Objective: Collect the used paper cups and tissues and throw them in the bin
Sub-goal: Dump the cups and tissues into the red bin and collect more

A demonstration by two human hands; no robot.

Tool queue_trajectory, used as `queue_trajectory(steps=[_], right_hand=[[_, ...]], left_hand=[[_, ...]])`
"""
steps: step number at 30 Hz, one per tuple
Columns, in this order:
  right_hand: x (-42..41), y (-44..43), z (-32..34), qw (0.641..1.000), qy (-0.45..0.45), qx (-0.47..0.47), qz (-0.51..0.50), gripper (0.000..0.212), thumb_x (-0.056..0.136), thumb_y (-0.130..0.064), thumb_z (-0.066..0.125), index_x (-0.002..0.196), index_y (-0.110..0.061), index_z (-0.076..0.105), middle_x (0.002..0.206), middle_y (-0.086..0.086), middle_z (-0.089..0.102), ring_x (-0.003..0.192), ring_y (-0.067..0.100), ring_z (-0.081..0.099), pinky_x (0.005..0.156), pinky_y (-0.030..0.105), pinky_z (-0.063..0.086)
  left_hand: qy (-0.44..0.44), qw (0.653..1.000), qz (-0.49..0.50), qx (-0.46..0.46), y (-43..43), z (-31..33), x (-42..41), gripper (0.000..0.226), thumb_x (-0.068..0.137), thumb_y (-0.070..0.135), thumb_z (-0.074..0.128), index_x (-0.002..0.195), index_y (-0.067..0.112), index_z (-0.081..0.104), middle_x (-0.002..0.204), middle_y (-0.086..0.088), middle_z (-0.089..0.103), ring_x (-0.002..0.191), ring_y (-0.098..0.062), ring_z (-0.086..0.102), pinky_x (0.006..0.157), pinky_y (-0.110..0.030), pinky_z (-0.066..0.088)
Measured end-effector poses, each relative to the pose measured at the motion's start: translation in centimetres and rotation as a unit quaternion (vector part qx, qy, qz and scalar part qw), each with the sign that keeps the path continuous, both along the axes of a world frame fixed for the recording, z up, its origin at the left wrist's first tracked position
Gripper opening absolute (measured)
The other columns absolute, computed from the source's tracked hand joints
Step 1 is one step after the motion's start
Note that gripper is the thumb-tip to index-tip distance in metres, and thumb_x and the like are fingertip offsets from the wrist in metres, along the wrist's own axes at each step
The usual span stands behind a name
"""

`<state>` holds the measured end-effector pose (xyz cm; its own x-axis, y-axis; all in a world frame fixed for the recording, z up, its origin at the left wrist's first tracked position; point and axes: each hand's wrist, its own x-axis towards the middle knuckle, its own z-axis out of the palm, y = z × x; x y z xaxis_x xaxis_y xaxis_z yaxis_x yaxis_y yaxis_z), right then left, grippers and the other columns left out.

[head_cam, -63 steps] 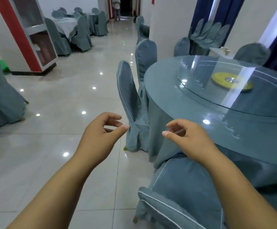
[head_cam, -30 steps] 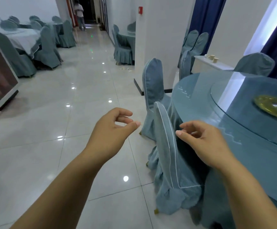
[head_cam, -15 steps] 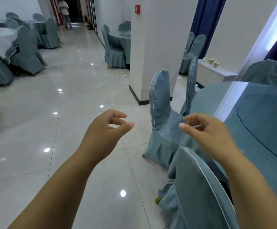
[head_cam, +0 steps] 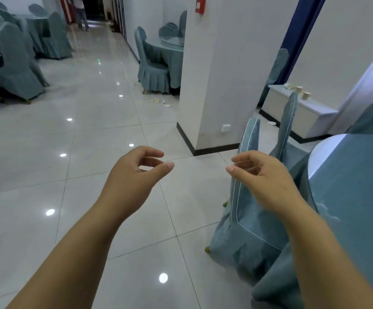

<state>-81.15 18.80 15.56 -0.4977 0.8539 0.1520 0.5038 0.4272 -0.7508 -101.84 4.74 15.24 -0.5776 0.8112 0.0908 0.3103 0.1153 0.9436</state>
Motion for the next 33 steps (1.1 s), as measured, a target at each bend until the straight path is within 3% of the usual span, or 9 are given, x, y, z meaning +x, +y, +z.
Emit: queue_trajectory(steps=[6,13,21,26,33], right_hand=[[-8.8,7.7,0.3,0.999,0.005,-0.032,-0.036,0.024,0.085,-0.042,0.065,0.107,-0.033,0.061,0.096,-0.015,0.062,0.089,0.004,0.060,0.055,0.021,0.051],[-18.9,19.8,-1.5,0.996,0.002,-0.047,-0.077,0.022,0.084,-0.043,0.066,0.104,-0.033,0.062,0.091,-0.015,0.063,0.086,0.004,0.061,0.069,0.019,0.049],[-34.3,38.9,-1.7,0.998,-0.005,-0.051,-0.039,0.022,0.084,-0.043,0.067,0.103,-0.033,0.062,0.089,-0.017,0.064,0.083,0.001,0.060,0.068,0.017,0.047],[-45.5,48.9,-0.8,0.998,0.001,-0.061,0.009,0.018,0.084,-0.041,0.067,0.100,-0.032,0.063,0.090,-0.015,0.064,0.084,0.005,0.061,0.070,0.022,0.050],[-60.3,61.2,-3.0,0.996,-0.005,-0.075,0.046,0.017,0.082,-0.041,0.069,0.097,-0.032,0.065,0.085,-0.013,0.065,0.077,0.004,0.062,0.066,0.017,0.049]], left_hand=[[-0.013,0.999,-0.042,0.001,10.8,0.9,-10.1,0.021,0.079,0.037,0.072,0.098,0.032,0.063,0.091,0.011,0.068,0.086,-0.016,0.068,0.083,-0.044,0.055],[-0.028,0.996,-0.077,-0.017,24.4,0.1,-20.4,0.020,0.078,0.037,0.073,0.097,0.034,0.064,0.092,0.011,0.068,0.087,-0.017,0.068,0.087,-0.046,0.054],[-0.021,1.000,-0.011,-0.003,41.2,0.6,-35.2,0.020,0.080,0.039,0.072,0.098,0.034,0.064,0.094,0.010,0.068,0.088,-0.017,0.068,0.088,-0.047,0.053],[-0.039,0.998,0.046,0.014,48.9,1.1,-44.5,0.017,0.082,0.036,0.071,0.097,0.032,0.065,0.091,0.009,0.068,0.084,-0.013,0.069,0.087,-0.045,0.054],[-0.062,0.994,0.092,0.013,60.2,-1.0,-58.1,0.018,0.081,0.030,0.071,0.097,0.028,0.065,0.092,0.004,0.068,0.083,-0.016,0.069,0.086,-0.042,0.054]])
